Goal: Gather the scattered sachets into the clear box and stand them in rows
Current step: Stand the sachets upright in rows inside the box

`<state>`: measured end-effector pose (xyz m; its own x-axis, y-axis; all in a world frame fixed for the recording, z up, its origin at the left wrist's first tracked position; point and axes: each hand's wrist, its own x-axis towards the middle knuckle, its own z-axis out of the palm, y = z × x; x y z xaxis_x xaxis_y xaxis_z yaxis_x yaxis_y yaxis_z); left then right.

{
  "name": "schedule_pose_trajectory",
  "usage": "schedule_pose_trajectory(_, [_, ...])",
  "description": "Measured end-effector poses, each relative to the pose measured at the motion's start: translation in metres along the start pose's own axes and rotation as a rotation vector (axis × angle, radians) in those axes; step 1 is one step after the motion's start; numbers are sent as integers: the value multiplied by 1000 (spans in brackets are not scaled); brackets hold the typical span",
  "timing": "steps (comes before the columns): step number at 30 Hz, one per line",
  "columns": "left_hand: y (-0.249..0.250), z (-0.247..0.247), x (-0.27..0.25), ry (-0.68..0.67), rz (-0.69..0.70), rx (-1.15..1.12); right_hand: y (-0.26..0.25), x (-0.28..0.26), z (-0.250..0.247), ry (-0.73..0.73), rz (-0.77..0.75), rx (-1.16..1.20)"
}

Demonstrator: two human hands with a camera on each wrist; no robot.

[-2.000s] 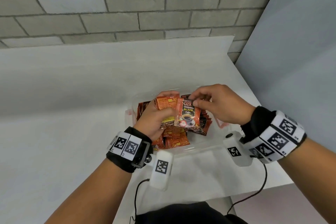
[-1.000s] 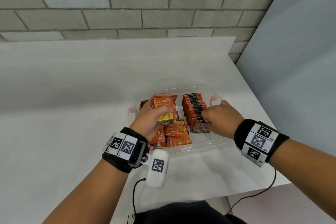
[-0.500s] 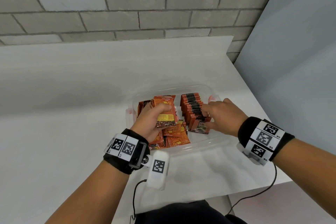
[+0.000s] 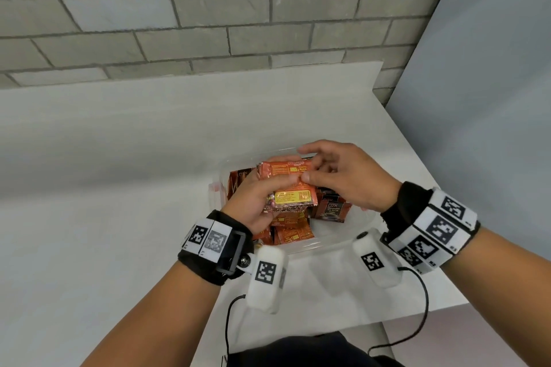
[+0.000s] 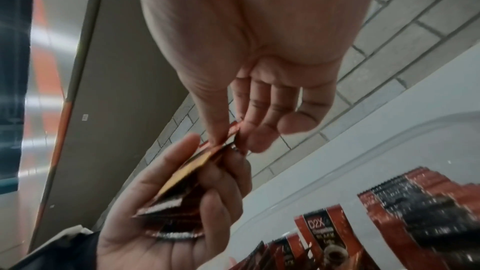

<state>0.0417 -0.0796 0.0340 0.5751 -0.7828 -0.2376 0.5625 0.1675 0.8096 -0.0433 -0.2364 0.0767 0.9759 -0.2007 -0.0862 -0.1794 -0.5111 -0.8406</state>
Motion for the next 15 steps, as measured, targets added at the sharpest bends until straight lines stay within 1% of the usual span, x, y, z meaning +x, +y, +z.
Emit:
schedule_pose_trajectory(3, [-2, -4, -1, 47, -2, -12, -3, 1, -4, 129, -53, 21])
schedule_pose_trajectory(5, [0, -6, -1, 99, 3, -59, -4, -1, -5, 254, -127, 27])
schedule_pose_trajectory(6, [0, -7, 0, 113, 4, -93, -5, -3, -5, 288, -176, 5])
schedule_pose_trajectory(7, [1, -7, 0, 116, 9, -126, -5, -5, -4, 280, -231, -48])
schedule_pose_trajectory(8, [3, -7, 0, 110, 18, -152, -5, -6, -2, 230, -278, -122])
schedule_pose_trajectory(9, [5, -7, 0, 96, 29, -171, -3, -7, 1, 146, -302, -207])
schedule_pose_trajectory(11, [7, -8, 1, 76, 65, -167, -1, -10, 4, -27, -271, -342])
schedule_pose_trajectory(12, [8, -7, 2, 70, 84, -146, 0, -11, 3, -61, -249, -355])
schedule_pose_trajectory(13, [9, -8, 3, 70, 98, -133, 1, -11, 2, -54, -242, -327])
schedule_pose_trajectory(15, [10, -8, 5, 61, 110, -119, 0, -11, -2, 42, -252, -239])
